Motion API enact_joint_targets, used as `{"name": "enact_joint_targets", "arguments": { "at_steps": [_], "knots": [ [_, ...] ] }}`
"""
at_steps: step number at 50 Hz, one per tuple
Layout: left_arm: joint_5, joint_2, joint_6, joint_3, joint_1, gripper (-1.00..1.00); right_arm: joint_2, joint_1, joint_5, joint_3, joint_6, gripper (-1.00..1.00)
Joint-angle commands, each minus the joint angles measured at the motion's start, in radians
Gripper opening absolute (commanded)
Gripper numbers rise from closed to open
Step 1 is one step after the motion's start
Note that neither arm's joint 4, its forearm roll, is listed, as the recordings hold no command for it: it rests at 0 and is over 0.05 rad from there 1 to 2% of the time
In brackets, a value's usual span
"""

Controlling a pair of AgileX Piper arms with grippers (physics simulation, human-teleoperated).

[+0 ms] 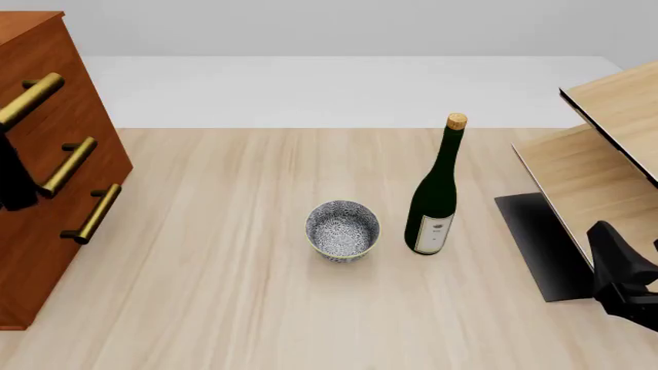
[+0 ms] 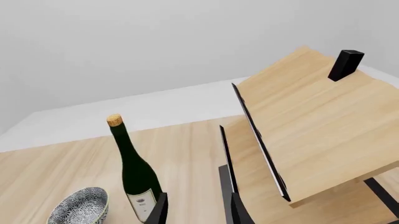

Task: Close the bottom drawer of the cabinet and open the top drawer.

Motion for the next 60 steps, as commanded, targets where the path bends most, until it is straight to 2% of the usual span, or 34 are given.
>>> {"name": "enact_joint_targets", "arguments": {
  "at_steps": [1, 9, 33, 34, 60],
  "knots": [
    [-0.019, 0.038, 0.0, -0.037, 0.022, 1.0, 0.0, -0.001, 0.0, 0.0, -0.001, 1.0],
    [-0.099, 0.146, -0.003, -0.058, 0.023, 1.0, 0.0, -0.002, -0.002, 0.0, -0.004, 1.0],
    [-0.106, 0.148, -0.014, -0.047, 0.032, 1.0, 0.0, -0.005, -0.005, 0.003, -0.007, 1.0],
    [-0.124, 0.141, 0.0, -0.037, 0.036, -1.0, 0.0, -0.005, -0.005, 0.003, -0.008, 1.0],
    [-0.126, 0.127, 0.013, -0.058, 0.015, -1.0, 0.005, -0.004, -0.007, 0.001, -0.004, 1.0]
  ]
}}
